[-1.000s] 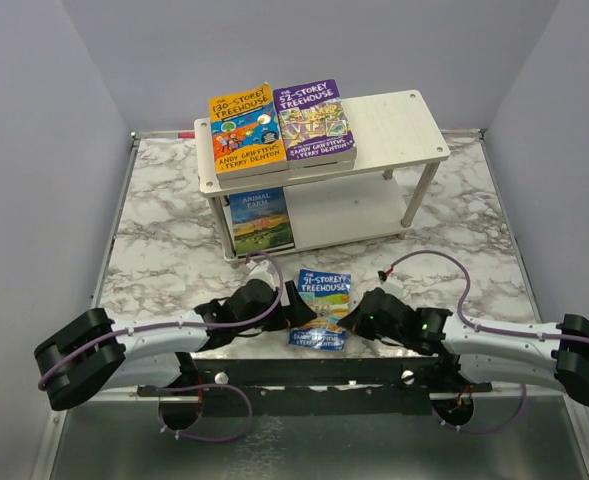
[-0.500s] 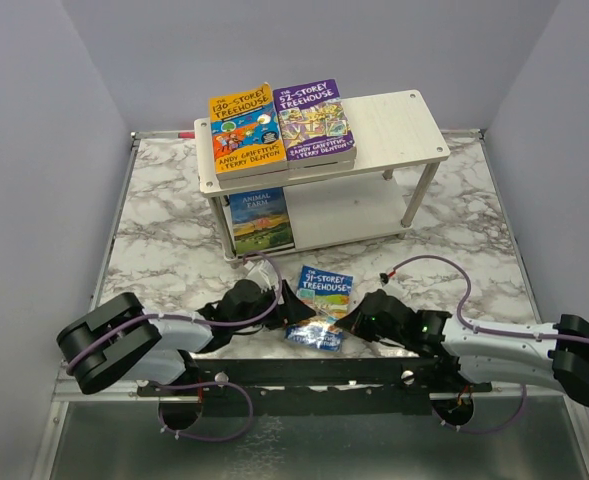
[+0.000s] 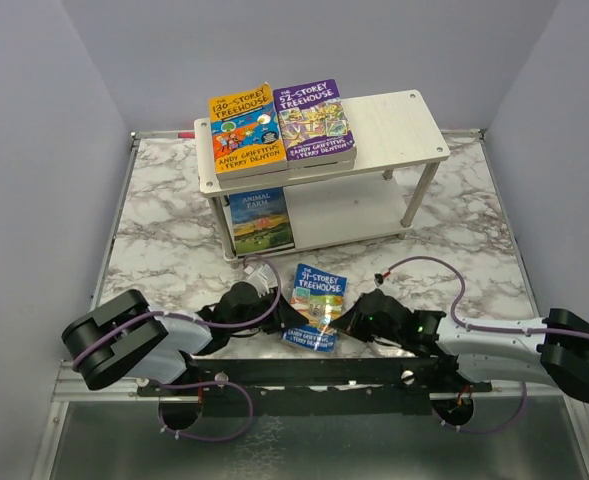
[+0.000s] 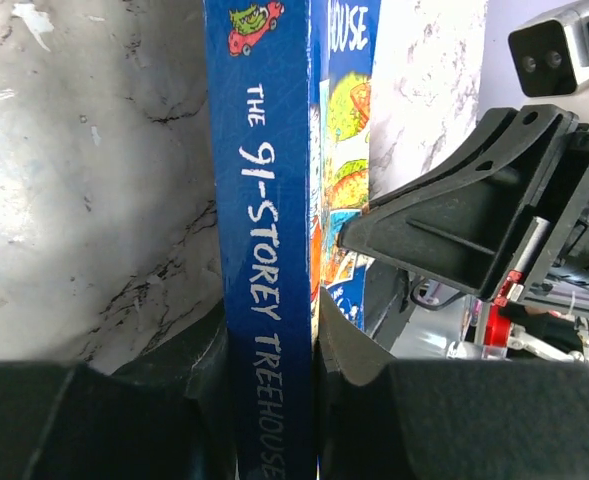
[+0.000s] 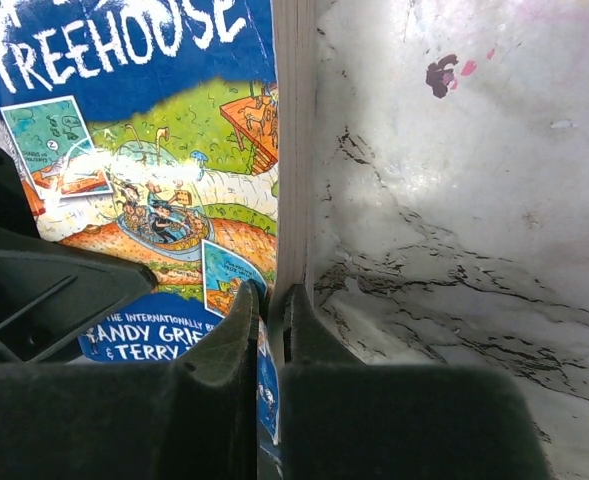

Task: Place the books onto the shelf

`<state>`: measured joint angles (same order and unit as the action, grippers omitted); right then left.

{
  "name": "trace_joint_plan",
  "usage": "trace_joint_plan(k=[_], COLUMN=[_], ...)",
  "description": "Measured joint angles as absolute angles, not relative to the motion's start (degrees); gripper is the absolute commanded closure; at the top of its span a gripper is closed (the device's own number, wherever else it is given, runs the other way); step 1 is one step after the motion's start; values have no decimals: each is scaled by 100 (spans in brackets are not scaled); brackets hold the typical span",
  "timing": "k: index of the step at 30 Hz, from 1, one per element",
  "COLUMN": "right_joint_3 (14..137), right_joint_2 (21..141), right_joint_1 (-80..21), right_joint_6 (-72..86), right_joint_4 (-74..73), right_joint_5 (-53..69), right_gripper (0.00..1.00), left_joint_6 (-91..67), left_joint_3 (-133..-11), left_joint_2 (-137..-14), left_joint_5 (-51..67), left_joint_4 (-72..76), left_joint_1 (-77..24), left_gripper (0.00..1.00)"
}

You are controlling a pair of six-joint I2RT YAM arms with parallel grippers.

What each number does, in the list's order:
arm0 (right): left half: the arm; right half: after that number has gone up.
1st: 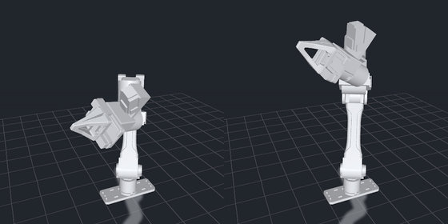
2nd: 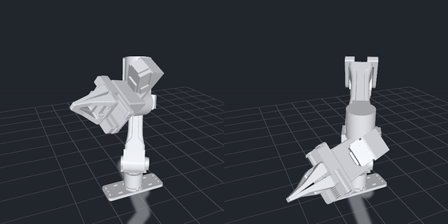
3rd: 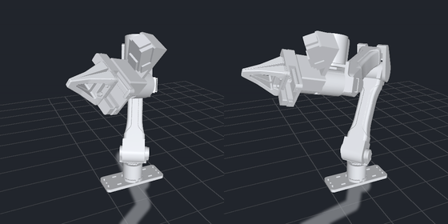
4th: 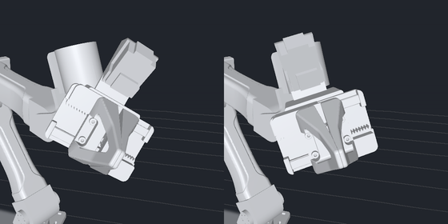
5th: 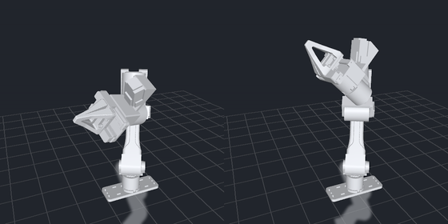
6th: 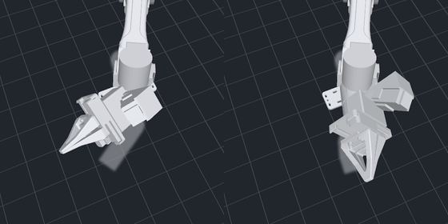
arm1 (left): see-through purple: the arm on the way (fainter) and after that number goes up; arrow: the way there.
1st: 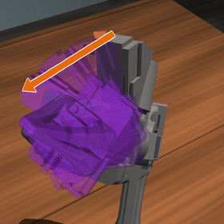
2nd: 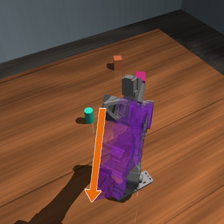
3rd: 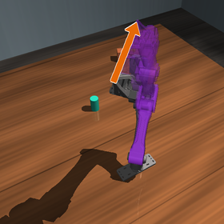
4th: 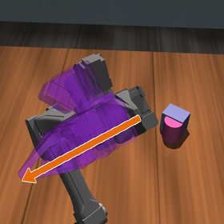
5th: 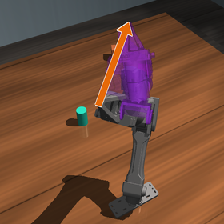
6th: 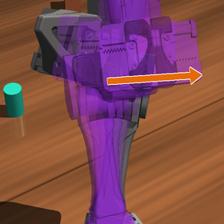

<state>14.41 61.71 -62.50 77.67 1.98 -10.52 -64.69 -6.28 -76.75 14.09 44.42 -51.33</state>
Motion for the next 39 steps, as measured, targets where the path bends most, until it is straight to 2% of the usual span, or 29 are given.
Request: trace_joint_plan(k=[3,4,8,13,16,28,33,39], right_joint_3=[1398,1380,1363,1308,1179,1173,1562,1940], right_joint_2=[6101,6064,5830,5286,4722,1498,840,617], right_joint_1=[-6250,-6252,-6259,-6267,-6263,-6263,-6263,-6263], right_joint_6=[7795,7802,7808,7697,7548,6934,6707,6263], right_joint_4=[211,204,99,-405,-864,-2112,-2561,-2309], right_joint_5=[-1046,-1017,-917,-873,-899,-1109,-1302,-1317], right_gripper=[99,97,79,49,39,19,11,5], left_joint_6=[-6471,-6473,-6514,-6639,-6768,-7004,-7057,-7118], left_joint_3=[-628,-628,-624,-635,-751,-1133,-1194,-1310], left_joint_2=[-7566,-7476,-6997,-6147,-5592,-4093,-3793,-3588], left_joint_5=[1452,1483,1562,1688,1734,1721,1686,1645], left_joint_4=[4381,4327,3986,3623,3470,2836,2635,2445], left_joint_1=[-5135,-5144,-5162,-5186,-5183,-5183,-5183,-5183], left_gripper=[100,100,100,100,100,100,100,100])
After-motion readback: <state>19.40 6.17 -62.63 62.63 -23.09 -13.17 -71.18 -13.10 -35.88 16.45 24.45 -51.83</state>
